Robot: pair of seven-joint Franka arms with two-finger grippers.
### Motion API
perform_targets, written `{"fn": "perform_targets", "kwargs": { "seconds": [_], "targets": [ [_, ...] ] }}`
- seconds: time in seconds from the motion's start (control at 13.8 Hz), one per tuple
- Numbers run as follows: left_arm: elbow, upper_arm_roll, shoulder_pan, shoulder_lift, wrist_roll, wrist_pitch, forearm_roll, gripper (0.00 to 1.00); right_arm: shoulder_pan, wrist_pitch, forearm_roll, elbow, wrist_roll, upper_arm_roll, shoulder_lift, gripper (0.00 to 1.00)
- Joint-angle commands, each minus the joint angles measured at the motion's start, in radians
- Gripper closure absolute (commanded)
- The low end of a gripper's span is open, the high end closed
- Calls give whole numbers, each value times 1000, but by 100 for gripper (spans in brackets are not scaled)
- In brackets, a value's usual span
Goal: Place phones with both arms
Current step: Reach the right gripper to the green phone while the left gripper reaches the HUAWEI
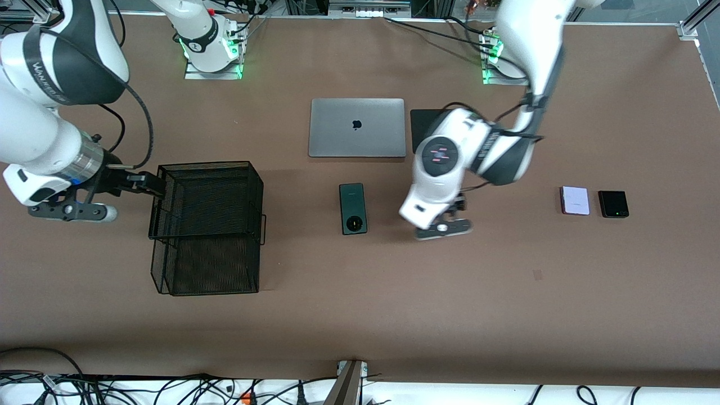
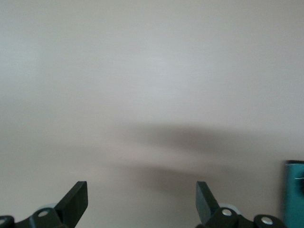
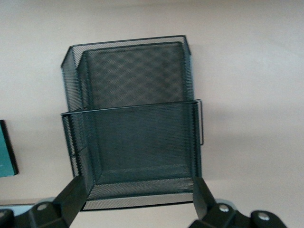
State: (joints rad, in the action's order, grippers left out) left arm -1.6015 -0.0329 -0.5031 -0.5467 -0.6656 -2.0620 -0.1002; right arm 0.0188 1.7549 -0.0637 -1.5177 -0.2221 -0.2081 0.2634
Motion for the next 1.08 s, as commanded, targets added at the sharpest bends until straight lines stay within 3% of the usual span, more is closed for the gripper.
{"fn": "perform_targets", "kwargs": {
  "seconds": [0.0,0.22,0.43,0.79,1.01],
  "targets": [
    [-193,11,113,146,144,-23,-54,0,-77,-14,-7,7,-5,-4,-12,0],
    [-312,15,250,229,312,-94,-101,0,-218,35,-8,30,-116,-2,48,0],
    [-469,15,369,298,434,-267,-102,0,-353,173,-14,77,-319,-2,173,0],
    [-664,15,530,298,520,-587,-159,0,-502,320,-13,284,-460,-1,463,0],
    [-739,15,616,275,573,-709,-199,0,-522,442,-21,284,-461,1,566,0]
  ]
}}
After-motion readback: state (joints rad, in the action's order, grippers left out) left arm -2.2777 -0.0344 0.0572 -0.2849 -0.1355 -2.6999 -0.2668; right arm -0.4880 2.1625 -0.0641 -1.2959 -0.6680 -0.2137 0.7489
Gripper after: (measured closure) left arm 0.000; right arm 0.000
